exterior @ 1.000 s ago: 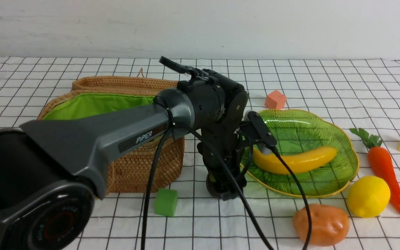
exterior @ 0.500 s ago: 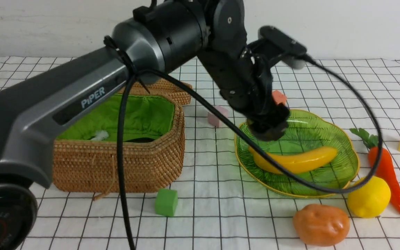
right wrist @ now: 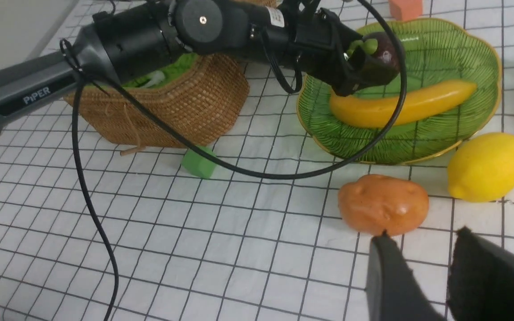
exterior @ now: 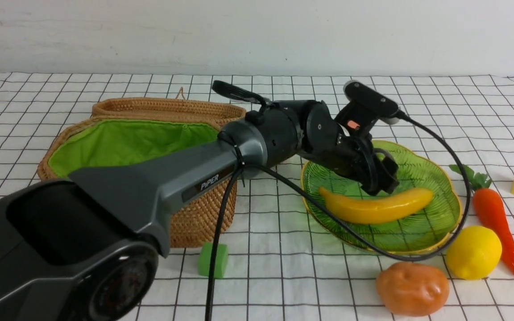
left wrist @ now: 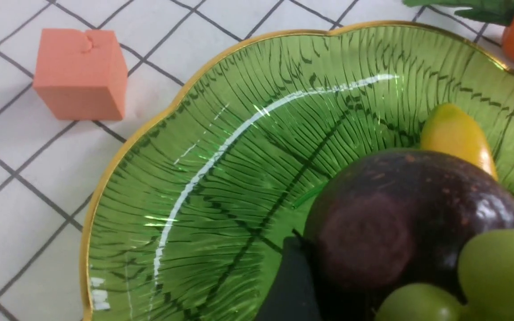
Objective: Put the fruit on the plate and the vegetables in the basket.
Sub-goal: Grab a mangosteen with your left arm and put it on the plate on the right, then use the right arm to grab a potato and put it into the left basket
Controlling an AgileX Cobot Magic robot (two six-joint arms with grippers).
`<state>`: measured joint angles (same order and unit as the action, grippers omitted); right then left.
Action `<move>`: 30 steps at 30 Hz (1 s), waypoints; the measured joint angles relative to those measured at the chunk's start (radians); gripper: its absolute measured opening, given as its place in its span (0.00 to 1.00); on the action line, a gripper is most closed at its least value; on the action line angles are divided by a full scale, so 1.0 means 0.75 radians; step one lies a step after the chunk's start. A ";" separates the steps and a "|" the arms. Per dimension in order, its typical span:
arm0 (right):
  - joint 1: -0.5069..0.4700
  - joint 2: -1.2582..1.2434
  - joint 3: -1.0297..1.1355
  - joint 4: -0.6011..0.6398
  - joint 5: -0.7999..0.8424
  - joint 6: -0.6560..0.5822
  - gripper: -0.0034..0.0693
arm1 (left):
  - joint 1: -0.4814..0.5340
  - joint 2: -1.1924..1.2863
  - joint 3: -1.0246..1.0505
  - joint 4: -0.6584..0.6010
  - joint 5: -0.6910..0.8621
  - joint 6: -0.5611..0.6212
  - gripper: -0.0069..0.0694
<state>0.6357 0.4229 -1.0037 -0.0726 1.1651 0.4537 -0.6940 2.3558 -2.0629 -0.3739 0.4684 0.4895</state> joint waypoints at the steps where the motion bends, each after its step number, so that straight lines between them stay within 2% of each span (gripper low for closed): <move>1: 0.000 0.000 0.000 0.003 0.003 0.000 0.36 | 0.000 0.000 0.000 0.005 -0.003 0.000 0.91; 4: 0.000 0.000 0.000 0.009 0.004 -0.004 0.37 | 0.000 -0.016 0.000 0.020 0.019 0.000 0.96; 8: 0.000 0.000 0.000 0.009 0.004 -0.005 0.37 | 0.000 -0.096 0.002 0.029 0.122 0.000 0.97; 11: 0.000 0.000 0.000 0.009 0.004 -0.011 0.37 | 0.000 -0.176 0.002 0.029 0.209 -0.002 0.94; 13: 0.000 0.006 0.000 0.015 0.012 -0.044 0.37 | 0.000 -0.255 0.002 0.034 0.300 -0.038 0.88; 15: 0.000 0.043 -0.001 0.025 0.052 -0.099 0.37 | 0.000 -0.332 0.002 0.042 0.426 -0.117 0.78; 16: 0.000 0.048 -0.001 0.025 0.059 -0.112 0.37 | 0.000 -0.351 0.002 0.042 0.440 -0.140 0.77; 18: 0.000 0.135 -0.001 0.029 0.128 -0.182 0.37 | 0.000 -0.466 0.002 0.070 0.614 -0.285 0.58; 19: 0.000 0.155 -0.001 0.029 0.133 -0.196 0.37 | 0.000 -0.488 0.002 0.077 0.643 -0.311 0.54; 20: 0.000 0.209 -0.001 0.029 0.133 -0.234 0.37 | 0.000 -0.547 0.002 0.098 0.711 -0.370 0.44; 21: 0.000 0.315 -0.001 0.030 0.133 -0.313 0.37 | 0.000 -0.651 0.002 0.149 0.816 -0.453 0.26; 22: 0.000 0.390 -0.001 0.032 0.133 -0.357 0.37 | 0.000 -0.707 0.002 0.182 0.885 -0.482 0.15; 25: 0.000 0.583 -0.001 0.034 0.082 -0.472 0.37 | 0.000 -0.866 0.010 0.269 1.023 -0.556 0.07; 30: -0.020 0.871 -0.001 0.016 -0.056 -0.618 0.37 | 0.000 -1.138 0.238 0.304 1.039 -0.615 0.07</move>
<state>0.6206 1.0764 -1.0045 -0.0607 1.1233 -0.0098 -0.6940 1.5023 -1.8843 -0.1461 1.2476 0.0280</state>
